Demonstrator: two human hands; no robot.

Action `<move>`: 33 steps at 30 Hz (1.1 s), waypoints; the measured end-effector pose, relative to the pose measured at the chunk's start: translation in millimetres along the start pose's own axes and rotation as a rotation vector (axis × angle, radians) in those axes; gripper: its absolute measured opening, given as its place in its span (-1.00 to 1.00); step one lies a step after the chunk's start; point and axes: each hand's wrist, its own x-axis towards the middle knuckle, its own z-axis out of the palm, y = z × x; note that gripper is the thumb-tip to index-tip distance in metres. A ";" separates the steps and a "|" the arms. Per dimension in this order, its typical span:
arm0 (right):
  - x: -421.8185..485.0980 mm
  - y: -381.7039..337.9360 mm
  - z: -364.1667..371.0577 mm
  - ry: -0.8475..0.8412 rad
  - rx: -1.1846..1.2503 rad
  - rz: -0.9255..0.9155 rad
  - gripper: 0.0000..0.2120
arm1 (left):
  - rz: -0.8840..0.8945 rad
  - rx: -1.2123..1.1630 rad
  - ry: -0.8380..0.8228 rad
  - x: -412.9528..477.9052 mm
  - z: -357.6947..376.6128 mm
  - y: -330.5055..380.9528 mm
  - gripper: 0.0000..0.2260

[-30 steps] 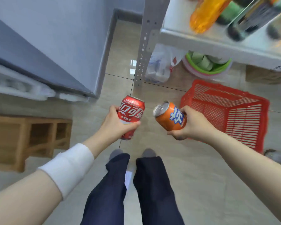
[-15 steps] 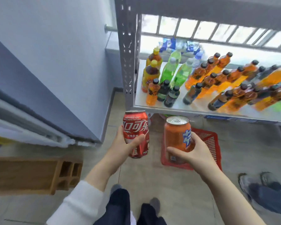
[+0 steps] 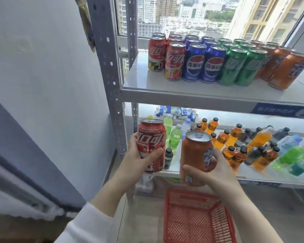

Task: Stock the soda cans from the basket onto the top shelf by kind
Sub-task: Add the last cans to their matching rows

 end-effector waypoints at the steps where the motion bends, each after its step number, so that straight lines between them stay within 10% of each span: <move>1: 7.2 -7.8 -2.2 0.008 0.000 -0.017 -0.38 | 0.021 0.006 0.010 10.2 -1.8 10.3 -0.56; 12: 113.2 -80.3 -29.0 0.169 -0.017 -0.149 -0.50 | 0.315 0.060 0.139 169.6 -23.5 84.4 -0.48; 33: 201.0 -69.5 -136.7 0.227 -0.038 -0.156 -0.43 | 0.260 0.220 0.309 279.6 2.2 72.1 -0.31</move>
